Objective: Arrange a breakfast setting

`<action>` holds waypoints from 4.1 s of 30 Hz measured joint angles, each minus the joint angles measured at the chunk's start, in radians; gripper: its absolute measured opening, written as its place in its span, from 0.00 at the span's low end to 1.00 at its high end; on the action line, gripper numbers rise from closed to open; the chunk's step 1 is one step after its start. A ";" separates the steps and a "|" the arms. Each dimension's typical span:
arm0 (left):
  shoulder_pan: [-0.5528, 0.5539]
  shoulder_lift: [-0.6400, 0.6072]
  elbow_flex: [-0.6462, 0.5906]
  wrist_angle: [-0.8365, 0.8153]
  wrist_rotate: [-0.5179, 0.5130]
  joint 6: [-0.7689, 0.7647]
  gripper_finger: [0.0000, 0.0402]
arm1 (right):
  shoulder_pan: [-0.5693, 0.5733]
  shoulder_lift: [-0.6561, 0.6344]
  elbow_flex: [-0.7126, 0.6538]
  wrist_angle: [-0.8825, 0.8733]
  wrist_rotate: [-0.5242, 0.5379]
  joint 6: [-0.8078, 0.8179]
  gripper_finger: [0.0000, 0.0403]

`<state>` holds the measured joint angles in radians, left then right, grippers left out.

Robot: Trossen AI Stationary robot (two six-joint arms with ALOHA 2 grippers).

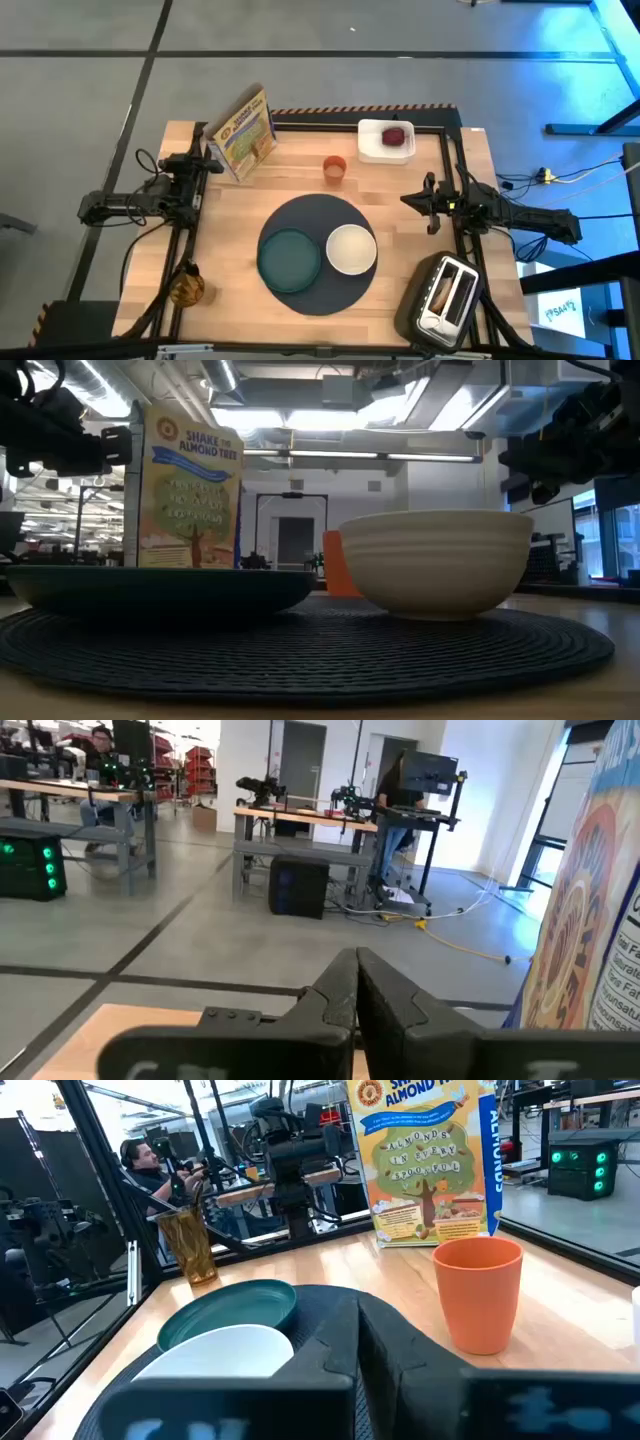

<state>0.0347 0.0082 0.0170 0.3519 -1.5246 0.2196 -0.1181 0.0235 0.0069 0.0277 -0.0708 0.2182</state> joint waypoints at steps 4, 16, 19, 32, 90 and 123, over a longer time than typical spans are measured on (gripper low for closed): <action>0.000 0.000 0.000 0.000 0.000 0.000 0.00 | 0.000 0.000 0.000 0.000 0.000 0.000 0.00; 0.000 0.000 0.000 0.000 0.000 0.000 0.00 | 0.000 0.000 0.000 0.000 0.000 0.000 0.00; 0.000 0.000 0.000 0.000 0.000 0.000 0.00 | 0.000 0.000 0.000 0.000 0.000 0.000 0.00; 0.000 0.000 0.000 0.000 0.000 0.000 0.00 | 0.000 0.000 0.000 0.000 0.000 0.000 0.00; -0.004 0.000 0.000 0.000 0.157 -0.207 0.00 | 0.000 0.000 0.000 0.062 0.660 0.590 0.14; -0.069 0.000 0.398 0.130 0.049 0.089 0.00 | 0.000 0.001 0.000 0.081 0.563 0.543 0.14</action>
<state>-0.0341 0.0086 0.4146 0.4817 -1.4756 0.3086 -0.1183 0.0246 0.0071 0.1088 0.4922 0.7611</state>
